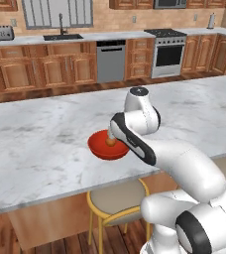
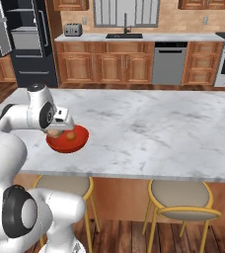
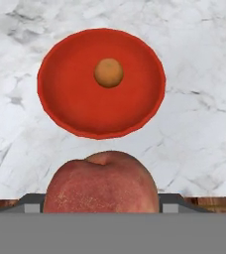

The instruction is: Retrieve the tangerine and peach from the fridge and place them into the bowl on the dining table.

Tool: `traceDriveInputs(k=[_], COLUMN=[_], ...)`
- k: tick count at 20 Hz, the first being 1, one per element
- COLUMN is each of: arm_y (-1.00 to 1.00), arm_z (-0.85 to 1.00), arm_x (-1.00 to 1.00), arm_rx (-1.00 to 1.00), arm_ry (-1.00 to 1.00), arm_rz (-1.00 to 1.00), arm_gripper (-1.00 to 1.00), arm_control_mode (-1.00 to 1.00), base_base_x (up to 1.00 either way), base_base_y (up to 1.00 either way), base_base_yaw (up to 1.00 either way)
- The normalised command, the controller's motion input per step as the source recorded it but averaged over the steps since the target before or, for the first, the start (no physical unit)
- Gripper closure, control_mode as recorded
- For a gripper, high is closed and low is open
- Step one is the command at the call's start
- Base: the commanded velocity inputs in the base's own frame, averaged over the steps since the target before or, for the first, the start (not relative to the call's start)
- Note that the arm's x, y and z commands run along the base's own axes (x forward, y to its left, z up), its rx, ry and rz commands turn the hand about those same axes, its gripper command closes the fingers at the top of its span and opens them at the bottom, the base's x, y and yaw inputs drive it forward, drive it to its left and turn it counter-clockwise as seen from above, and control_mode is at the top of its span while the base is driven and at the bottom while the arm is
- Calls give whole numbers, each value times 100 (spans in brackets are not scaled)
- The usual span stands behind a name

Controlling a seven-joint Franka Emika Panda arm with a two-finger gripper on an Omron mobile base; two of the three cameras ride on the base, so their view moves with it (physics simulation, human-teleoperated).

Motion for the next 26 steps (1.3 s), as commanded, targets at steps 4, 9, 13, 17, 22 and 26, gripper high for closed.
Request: traceDriveInputs(k=[4,9,13,17,22,26], arm_y=[0,7,12,12,9,7], arm_z=[-21,-35,-35,-30,-27,-26], arm_x=[21,22,28,31,28,28], arm_rx=[0,0,0,0,0,0], arm_ry=[0,0,0,0,0,0], arm_rz=[0,0,0,0,0,0], arm_gripper=[100,100,100,100,100,100], arm_control_mode=[-100,-100,-100,-100,-100,-100], base_base_x=[0,0,0,0,0,0], base_base_y=[0,0,0,0,0,0], base_base_yaw=[0,0,0,0,0,0])
